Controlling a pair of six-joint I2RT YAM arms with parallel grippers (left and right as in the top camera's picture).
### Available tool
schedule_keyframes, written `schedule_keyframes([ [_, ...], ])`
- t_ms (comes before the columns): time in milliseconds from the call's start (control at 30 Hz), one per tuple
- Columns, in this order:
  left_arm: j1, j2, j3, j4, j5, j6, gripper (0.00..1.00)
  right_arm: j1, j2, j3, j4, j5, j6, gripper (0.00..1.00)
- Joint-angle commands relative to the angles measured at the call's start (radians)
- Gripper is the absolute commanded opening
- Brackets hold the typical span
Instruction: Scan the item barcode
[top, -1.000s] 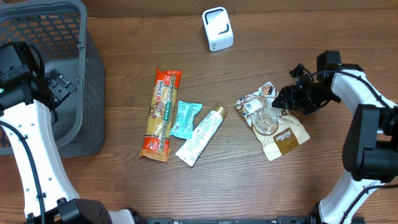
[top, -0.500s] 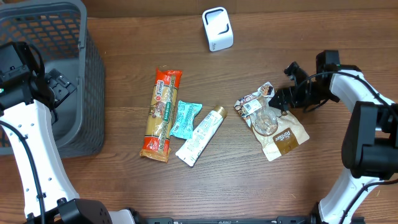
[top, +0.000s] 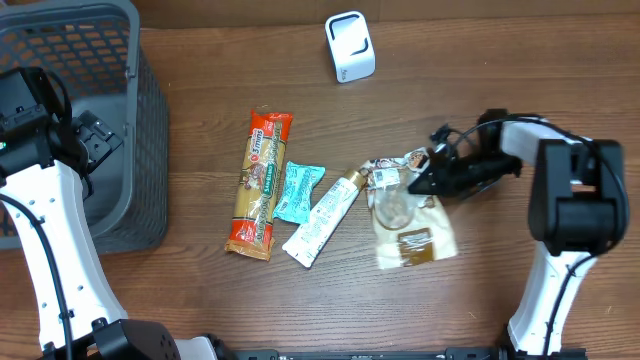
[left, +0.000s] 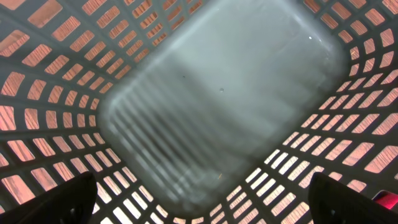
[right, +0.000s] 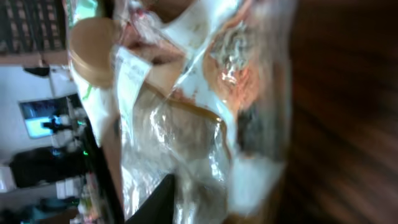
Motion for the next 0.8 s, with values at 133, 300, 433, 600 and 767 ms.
schedule_keyframes([
  [133, -0.002, 0.003, -0.005, -0.003, 0.009, -0.018, 0.99, 0.083, 0.066, -0.034, 0.069, 0.023, 0.104, 0.04],
  [300, -0.002, 0.003, -0.005, -0.003, 0.009, -0.018, 1.0, 0.039, 0.041, 0.011, 0.042, -0.095, 0.151, 0.04],
  [433, -0.002, 0.003, -0.005, -0.003, 0.009, -0.018, 0.99, -0.02, -0.056, 0.034, 0.004, -0.14, 0.148, 0.04],
  [600, -0.002, 0.003, -0.005, -0.003, 0.009, -0.018, 1.0, -0.045, -0.264, 0.039, -0.029, -0.147, 0.148, 0.04],
  [767, -0.002, 0.003, -0.005, -0.003, 0.009, -0.018, 1.0, -0.04, -0.461, 0.039, -0.038, -0.178, 0.188, 0.04],
])
